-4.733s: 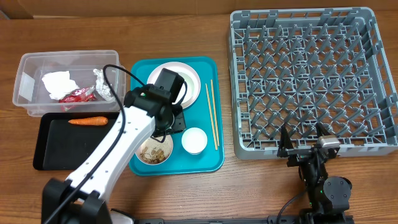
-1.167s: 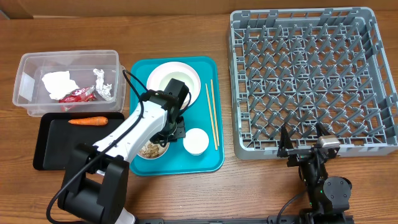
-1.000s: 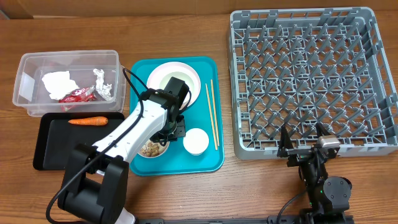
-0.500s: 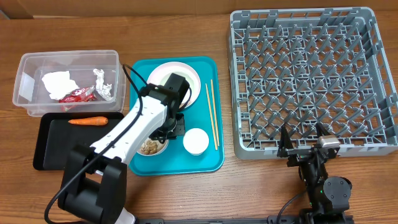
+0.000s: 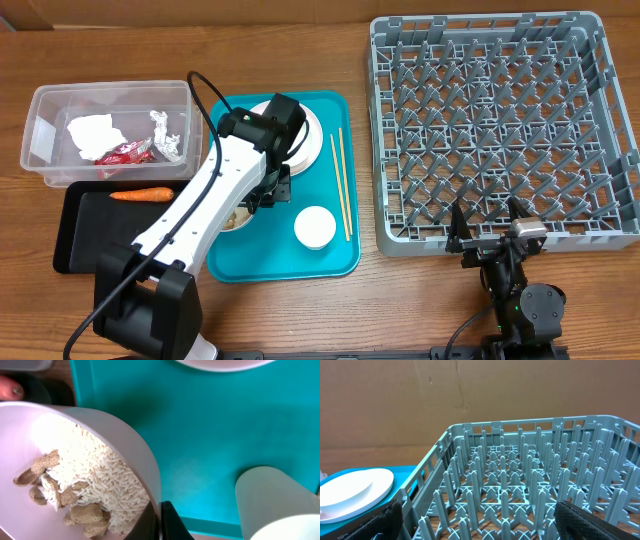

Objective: Sort waste into correct bins and load items into the dishwasher
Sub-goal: 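Lower the left gripper and grip the rim of the rice bowl, then lift the bowl and carry it left over the black tray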

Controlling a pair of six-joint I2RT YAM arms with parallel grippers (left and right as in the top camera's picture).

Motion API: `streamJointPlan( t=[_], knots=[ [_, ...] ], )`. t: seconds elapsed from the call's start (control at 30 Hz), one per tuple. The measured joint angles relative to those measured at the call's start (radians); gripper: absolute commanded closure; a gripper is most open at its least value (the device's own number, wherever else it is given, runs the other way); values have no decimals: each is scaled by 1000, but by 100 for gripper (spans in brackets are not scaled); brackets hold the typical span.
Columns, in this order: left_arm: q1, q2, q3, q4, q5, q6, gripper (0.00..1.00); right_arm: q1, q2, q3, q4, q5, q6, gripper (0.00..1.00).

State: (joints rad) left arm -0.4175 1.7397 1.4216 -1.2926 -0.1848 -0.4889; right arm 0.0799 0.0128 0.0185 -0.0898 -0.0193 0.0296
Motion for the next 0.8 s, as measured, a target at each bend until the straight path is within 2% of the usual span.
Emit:
streamJointPlan(
  t=[0.37, 0.8],
  knots=[
    [60, 0, 5, -20, -17, 71, 96, 0, 0, 0, 0, 0, 0, 0],
    [296, -49, 5, -35, -21, 105, 96, 0, 0, 0, 0, 0, 0, 0]
  ],
)
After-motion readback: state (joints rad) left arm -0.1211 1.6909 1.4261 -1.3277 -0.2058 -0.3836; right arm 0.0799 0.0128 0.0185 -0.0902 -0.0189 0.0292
